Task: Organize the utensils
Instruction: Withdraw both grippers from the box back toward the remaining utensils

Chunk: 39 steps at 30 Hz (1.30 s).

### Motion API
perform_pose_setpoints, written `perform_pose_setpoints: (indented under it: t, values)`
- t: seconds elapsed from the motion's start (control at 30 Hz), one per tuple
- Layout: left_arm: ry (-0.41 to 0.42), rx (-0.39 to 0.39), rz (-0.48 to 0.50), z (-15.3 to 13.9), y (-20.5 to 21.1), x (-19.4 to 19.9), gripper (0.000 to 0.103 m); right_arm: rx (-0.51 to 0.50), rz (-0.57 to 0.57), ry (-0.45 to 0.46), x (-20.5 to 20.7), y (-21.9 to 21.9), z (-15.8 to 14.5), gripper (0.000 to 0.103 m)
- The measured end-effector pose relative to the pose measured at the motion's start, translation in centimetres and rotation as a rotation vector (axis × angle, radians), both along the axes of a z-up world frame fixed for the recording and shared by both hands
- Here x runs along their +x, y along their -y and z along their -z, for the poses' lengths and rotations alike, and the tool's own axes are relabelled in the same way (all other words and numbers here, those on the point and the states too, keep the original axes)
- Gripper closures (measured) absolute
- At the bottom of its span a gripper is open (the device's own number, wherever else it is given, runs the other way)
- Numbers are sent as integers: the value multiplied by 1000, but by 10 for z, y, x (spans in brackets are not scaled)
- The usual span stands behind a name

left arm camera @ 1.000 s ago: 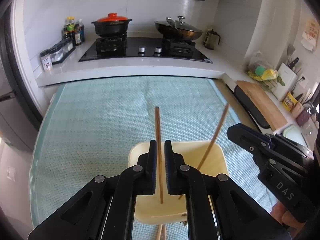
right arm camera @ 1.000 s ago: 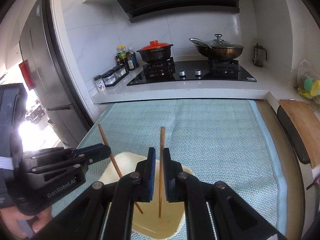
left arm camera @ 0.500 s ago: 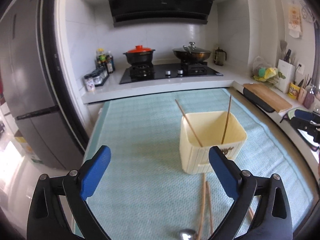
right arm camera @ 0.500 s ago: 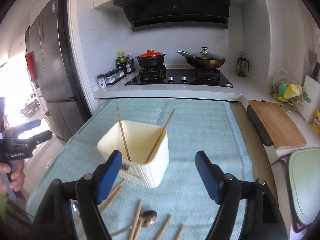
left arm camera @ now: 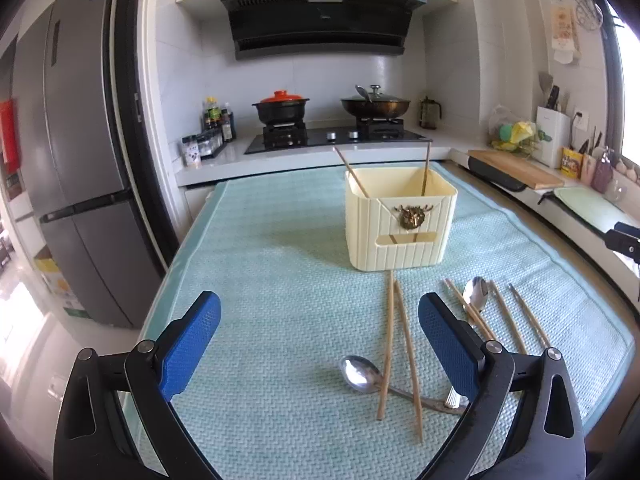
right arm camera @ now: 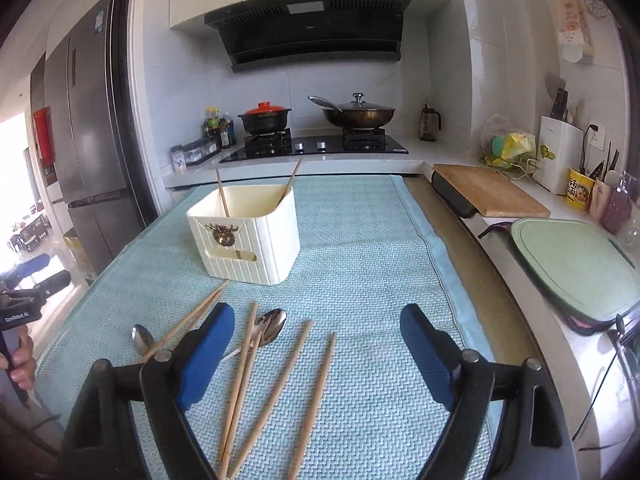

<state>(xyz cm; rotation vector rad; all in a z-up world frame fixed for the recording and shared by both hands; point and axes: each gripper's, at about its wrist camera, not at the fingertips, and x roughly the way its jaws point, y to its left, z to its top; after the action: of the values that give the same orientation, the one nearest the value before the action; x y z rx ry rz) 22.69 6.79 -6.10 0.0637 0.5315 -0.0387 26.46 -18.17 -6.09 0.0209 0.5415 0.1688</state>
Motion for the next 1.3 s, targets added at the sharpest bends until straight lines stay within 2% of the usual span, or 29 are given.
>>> perform_pose_setpoints:
  t: [0.1,0.17,0.23,0.33,0.43,0.53,0.7,0.8,1.0,1.17,1.3]
  values:
    - [-61,-41,9,18,7,2,4,44,-5,-15,-9,0,14,16]
    - [-111,-64,31,29,13,4,4,32,-12,-28,-13,-2,23,16]
    - [-128,-73,49,33,18,1,4,-4,-17,-20,-18,-4,28,16]
    - [-119,-91,72,32,22,-5,0,23,-33,17,-27,-1,28,15]
    - [-129,-37,91,29,31,-9,0,33,-24,81,-37,0,26,0]
    - [-98,-1,86,24,38,-17,0,13,-47,131,-44,-5,25,0]
    - [-91,-53,97,24,45,-26,0,50,-110,178,-47,-9,28,0]
    - [-71,-56,106,26,48,-34,0,47,-118,134,-42,-13,30,0]
    - [-52,-60,126,24,50,-43,0,-24,-106,106,-43,-25,34,0]
    - [-53,-39,83,17,43,-42,0,-21,-135,57,-45,-31,36,0]
    - [-86,-72,35,17,31,-38,0,-56,-79,9,-43,-30,36,0]
